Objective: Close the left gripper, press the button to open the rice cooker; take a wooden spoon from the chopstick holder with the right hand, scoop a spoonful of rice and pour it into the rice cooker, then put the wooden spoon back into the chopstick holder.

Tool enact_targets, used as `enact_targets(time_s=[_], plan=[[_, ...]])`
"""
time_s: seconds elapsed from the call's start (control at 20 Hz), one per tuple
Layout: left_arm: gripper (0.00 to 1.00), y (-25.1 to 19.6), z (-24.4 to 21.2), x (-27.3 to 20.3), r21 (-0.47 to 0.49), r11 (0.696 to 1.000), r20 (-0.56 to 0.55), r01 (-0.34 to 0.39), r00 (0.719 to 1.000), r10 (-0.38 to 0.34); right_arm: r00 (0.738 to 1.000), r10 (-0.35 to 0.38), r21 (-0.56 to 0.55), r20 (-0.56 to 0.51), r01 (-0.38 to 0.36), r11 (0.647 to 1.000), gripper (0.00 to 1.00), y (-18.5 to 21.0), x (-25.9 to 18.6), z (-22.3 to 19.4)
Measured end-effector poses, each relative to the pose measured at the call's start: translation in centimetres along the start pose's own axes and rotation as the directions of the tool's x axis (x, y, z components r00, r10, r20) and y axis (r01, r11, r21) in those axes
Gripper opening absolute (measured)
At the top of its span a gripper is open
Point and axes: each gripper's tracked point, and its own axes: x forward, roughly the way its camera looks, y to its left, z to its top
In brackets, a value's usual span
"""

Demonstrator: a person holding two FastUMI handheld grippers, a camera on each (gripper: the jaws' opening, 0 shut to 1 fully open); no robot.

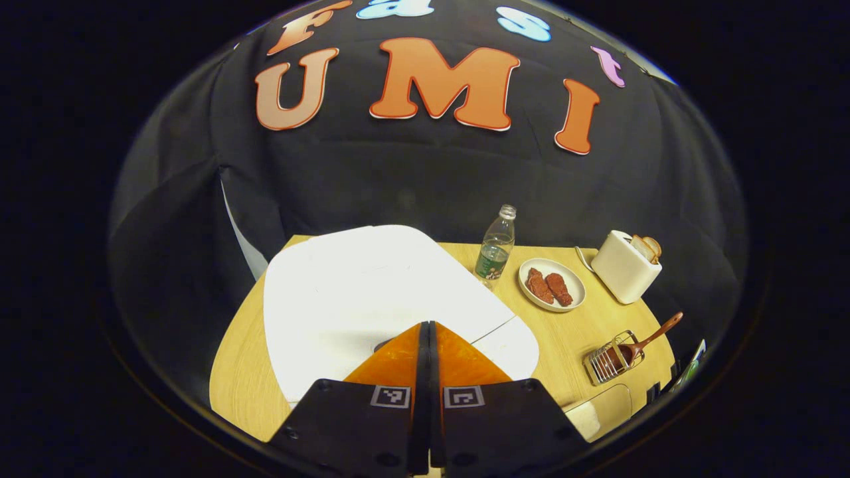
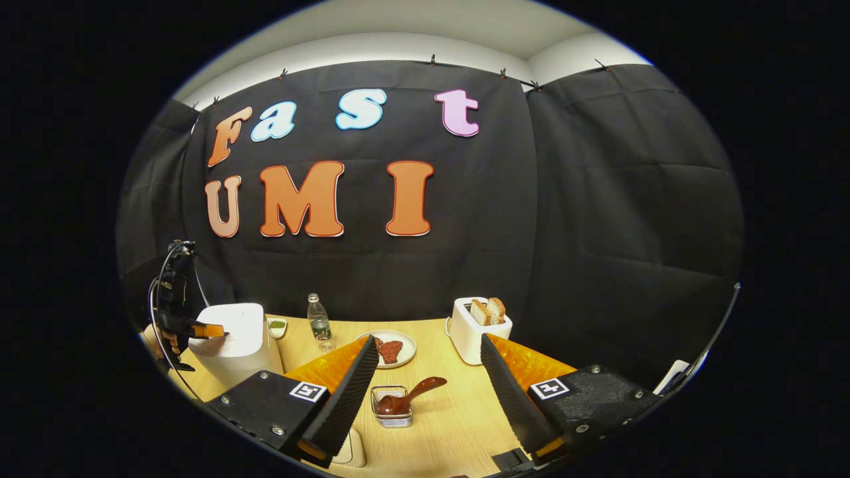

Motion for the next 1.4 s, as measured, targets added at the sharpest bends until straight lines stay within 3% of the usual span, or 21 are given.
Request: enact_targets(time_s=[0.35, 0.55, 0.75, 0.95, 1.15, 1.4], plan=[[0.05, 0.1, 0.2, 0.4, 0.000, 1.000, -0.018, 0.024, 1.000, -0.024, 1.000, 0.007, 0.029, -0.016, -0.007, 1.000, 0.96, -0.1, -0.2, -0.6], [0.05, 0.9, 0.2, 0.0, 0.026, 0.999, -0.015, -0.019, 1.000, 0.020, 1.000, 0.014, 0.038, -0.016, -0.013, 0.999, 0.96, -0.2, -0.6, -0.8], [0.05, 1.8, 0.6, 0.2, -0.018, 0.999, -0.006, -0.027, 1.000, 0.027, 1.000, 0.017, 0.071, -0.015, -0.016, 0.997, 0.96, -0.4, -1.0, -1.0], [0.05, 2.2, 0.0, 0.5, 0.057, 0.997, -0.059, -0.052, 0.997, 0.055, 0.999, 0.022, 0.095, -0.025, -0.020, 0.995, 0.96, -0.5, -1.4, -1.7], [0.05, 1.4, 3.0, -1.7, 0.070, 0.995, 0.053, -0.077, 0.996, 0.073, 0.999, 0.016, 0.098, -0.030, -0.013, 0.995, 0.96, -1.1, -1.8, -2.3], [0.05, 1.3, 8.6, -8.5, 0.038, 0.996, 0.225, -0.081, 0.972, 0.071, 0.999, 0.026, 0.143, -0.022, -0.023, 0.989, 0.96, -1.1, -1.7, -2.5]])
